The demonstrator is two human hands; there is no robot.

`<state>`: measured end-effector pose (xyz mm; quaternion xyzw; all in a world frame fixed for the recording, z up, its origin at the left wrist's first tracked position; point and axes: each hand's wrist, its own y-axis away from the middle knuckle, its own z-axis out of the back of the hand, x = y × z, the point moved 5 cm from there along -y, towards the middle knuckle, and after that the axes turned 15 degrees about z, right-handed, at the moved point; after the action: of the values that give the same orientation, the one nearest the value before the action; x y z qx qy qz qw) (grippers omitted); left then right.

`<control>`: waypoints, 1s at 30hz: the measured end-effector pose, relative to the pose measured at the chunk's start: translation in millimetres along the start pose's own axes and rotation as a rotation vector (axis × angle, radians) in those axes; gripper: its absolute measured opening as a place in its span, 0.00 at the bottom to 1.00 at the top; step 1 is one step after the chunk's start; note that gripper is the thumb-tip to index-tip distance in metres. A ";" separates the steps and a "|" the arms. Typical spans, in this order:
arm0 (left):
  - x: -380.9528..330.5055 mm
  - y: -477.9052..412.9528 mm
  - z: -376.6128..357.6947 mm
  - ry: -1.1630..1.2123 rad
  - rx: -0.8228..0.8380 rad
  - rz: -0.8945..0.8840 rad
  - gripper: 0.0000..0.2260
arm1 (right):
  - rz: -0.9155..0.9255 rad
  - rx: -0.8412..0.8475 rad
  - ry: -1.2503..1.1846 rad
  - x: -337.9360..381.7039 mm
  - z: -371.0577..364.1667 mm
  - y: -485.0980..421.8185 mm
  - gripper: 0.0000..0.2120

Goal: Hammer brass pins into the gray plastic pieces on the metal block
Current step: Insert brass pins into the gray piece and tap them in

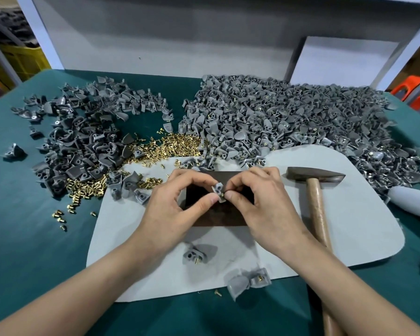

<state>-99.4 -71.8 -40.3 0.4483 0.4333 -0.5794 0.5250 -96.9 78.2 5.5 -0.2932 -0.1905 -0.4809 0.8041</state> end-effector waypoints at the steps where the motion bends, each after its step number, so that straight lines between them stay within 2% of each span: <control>1: -0.7 0.5 0.3 0.017 0.009 0.005 0.09 | 0.002 0.000 -0.004 0.6 -0.1 -0.4 0.07; 4: -3.3 1.5 0.0 0.016 0.033 0.001 0.12 | -0.010 0.013 -0.019 -0.7 -1.2 -0.6 0.07; 11: 1.2 0.5 -1.7 0.053 0.074 0.074 0.09 | -0.057 0.012 -0.098 -6.6 0.4 -1.0 0.12; 16: 1.6 -0.2 -1.7 0.070 0.085 0.091 0.08 | -0.041 0.005 -0.156 -8.6 -0.3 -2.8 0.12; 22: -0.7 -0.4 -2.4 0.110 0.120 0.118 0.07 | -0.019 -0.001 -0.088 -7.4 -1.1 -2.7 0.12; 26: -1.8 -1.5 -2.4 0.103 0.106 0.092 0.08 | 0.043 -0.015 -0.013 -5.2 -0.6 -3.5 0.09; 30: -0.1 -3.2 -1.8 0.112 0.110 0.101 0.08 | 0.196 -0.003 0.102 3.0 1.2 -5.5 0.07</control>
<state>-102.4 -69.7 -40.5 0.5294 0.4061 -0.5492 0.5032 -100.5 75.0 9.8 -0.2869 -0.1191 -0.4145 0.8554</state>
